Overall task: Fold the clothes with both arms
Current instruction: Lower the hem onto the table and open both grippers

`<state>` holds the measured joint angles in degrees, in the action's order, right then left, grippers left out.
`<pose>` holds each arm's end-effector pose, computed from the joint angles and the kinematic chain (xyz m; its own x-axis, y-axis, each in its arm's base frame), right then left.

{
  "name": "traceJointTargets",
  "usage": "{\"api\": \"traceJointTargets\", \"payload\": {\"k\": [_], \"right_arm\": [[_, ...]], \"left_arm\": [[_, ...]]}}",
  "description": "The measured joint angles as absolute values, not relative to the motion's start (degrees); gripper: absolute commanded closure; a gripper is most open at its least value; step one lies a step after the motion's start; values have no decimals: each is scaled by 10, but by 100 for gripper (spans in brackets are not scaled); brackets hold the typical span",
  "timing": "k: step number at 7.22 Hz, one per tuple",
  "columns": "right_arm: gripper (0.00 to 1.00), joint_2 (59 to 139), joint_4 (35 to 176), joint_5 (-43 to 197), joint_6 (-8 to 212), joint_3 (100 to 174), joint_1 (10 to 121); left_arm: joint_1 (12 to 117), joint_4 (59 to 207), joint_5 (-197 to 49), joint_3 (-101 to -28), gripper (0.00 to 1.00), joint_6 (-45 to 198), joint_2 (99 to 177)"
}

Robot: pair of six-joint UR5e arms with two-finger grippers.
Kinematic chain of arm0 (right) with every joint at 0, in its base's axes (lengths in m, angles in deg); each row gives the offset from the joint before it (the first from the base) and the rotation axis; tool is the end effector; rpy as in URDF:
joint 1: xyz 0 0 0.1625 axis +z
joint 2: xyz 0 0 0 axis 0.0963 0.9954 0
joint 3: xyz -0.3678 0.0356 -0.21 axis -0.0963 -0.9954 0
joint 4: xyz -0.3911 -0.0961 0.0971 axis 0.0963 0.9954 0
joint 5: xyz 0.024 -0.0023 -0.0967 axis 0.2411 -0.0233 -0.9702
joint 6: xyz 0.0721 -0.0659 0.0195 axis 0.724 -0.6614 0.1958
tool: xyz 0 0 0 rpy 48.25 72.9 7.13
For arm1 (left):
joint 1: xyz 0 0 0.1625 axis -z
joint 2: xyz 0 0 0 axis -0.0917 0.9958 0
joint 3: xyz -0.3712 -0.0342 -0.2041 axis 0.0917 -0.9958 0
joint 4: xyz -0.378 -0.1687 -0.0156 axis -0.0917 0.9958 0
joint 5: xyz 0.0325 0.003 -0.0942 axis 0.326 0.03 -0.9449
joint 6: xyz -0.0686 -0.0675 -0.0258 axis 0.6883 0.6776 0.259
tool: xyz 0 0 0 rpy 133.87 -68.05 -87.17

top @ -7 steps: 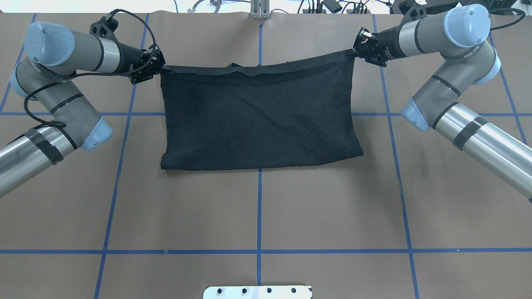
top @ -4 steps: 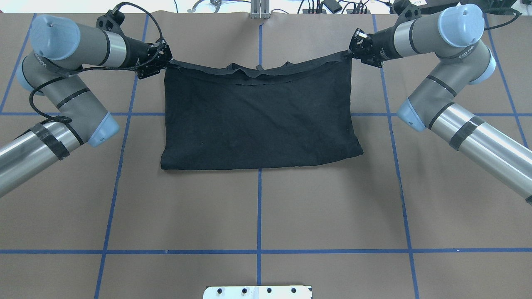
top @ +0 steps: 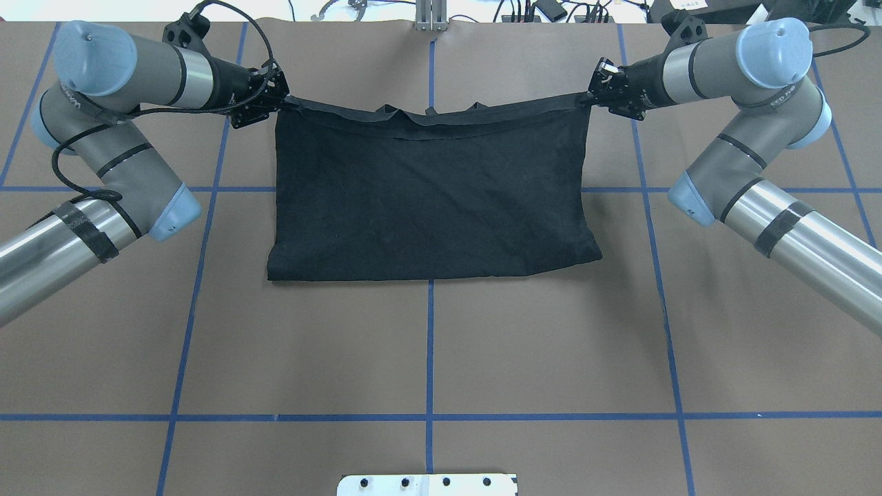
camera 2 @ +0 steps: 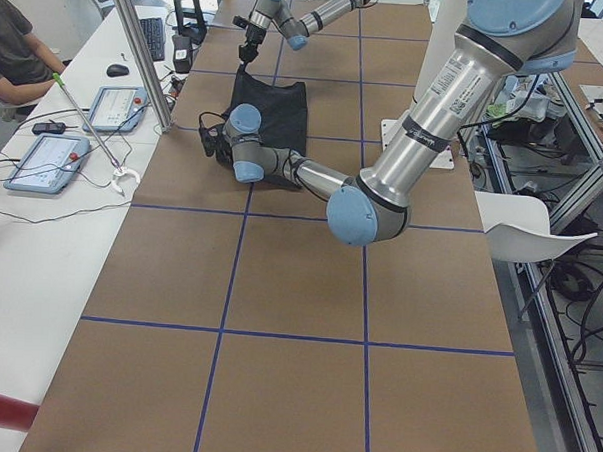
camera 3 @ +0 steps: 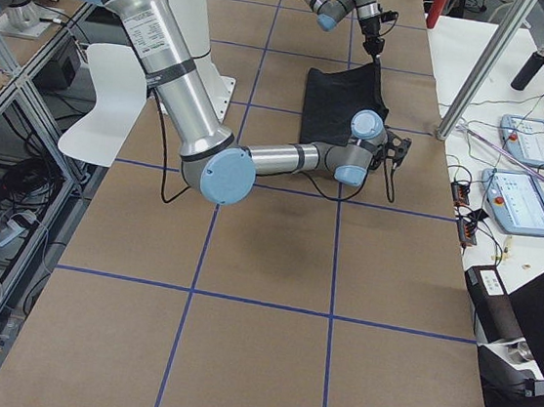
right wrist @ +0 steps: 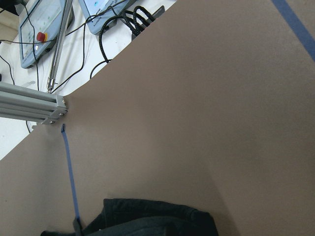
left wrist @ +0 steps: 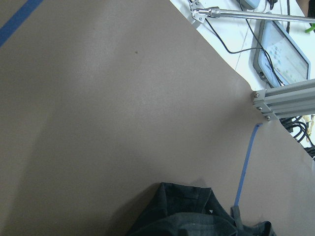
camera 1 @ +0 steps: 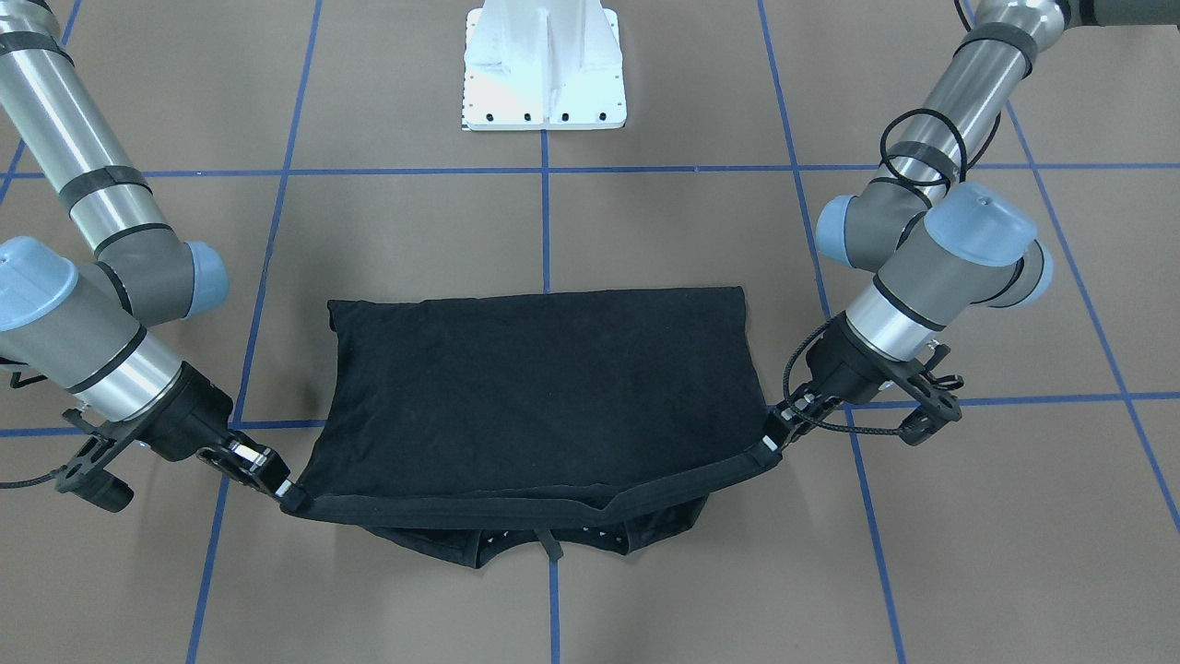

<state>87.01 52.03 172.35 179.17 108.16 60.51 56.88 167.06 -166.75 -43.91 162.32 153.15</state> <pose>-0.3493 -0.6481 0.4040 0.1362 0.2943 0.9460 -0.4688 0.8603 -0.2001 0.3829 -0.6318 0.3401 0.0732 -0.3593 -0.9303 0.4867 0.8271 -0.2811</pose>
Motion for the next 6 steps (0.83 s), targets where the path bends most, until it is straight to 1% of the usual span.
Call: {"api": "traceJointTargets", "payload": {"k": [5,6], "right_arm": [[100,882,520,1726,1783,1084,602],[75,885,520,1725,1782,1084,602]], "left_arm": [[569,1674,-1668,-428,100,1617,1529],[569,1676,-1668,-423,63,1617,1530]]}}
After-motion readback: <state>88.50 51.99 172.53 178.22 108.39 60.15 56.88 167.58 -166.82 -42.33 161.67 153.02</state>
